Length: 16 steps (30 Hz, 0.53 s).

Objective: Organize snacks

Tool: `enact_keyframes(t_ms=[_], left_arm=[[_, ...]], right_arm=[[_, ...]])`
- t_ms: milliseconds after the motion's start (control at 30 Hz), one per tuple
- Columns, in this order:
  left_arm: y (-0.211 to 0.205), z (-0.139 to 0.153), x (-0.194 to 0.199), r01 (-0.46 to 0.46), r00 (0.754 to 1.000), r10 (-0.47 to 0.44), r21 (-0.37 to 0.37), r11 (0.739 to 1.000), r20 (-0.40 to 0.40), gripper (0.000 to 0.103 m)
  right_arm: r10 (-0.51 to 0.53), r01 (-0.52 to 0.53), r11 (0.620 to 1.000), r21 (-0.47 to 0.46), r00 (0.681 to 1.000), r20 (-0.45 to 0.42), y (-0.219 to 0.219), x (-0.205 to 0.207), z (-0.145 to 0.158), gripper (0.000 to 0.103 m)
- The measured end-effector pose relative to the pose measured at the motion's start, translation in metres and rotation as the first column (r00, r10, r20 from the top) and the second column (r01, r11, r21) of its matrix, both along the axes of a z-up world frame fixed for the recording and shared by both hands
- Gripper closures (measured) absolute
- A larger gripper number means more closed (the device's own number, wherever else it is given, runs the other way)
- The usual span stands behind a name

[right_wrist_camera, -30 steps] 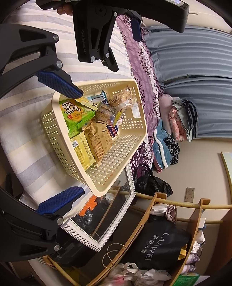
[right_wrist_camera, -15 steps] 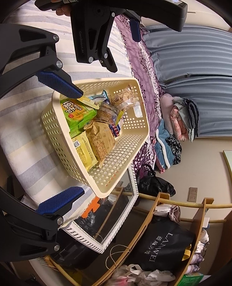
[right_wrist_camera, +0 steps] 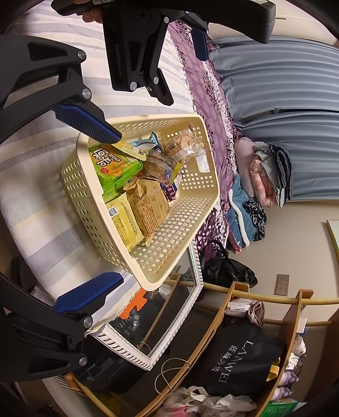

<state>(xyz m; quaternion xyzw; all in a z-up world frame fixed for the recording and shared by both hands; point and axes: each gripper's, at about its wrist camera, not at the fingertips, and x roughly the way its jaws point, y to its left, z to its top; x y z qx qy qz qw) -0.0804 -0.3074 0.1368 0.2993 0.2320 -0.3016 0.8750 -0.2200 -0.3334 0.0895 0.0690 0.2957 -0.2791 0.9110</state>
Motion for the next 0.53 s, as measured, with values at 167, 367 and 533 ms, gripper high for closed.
enact_keyframes(t_ms=[167,367,533], left_arm=[[0.001,0.001,-0.001,0.003,1.000,-0.003,-0.002,1.000,0.011,0.003],[0.003,0.000,0.002,-0.010,1.000,0.010,0.005,1.000,-0.009,0.003],[0.010,0.001,0.007,-0.027,0.999,0.027,-0.003,1.000,-0.021,0.003]], right_arm=[[0.001,-0.001,1.000,0.000,1.000,-0.001,0.001,0.000,0.000,0.005],[0.004,-0.004,1.000,-0.005,1.000,0.002,0.002,0.001,0.002,0.005],[0.010,-0.010,1.000,-0.010,1.000,0.001,0.004,0.002,0.004,0.005]])
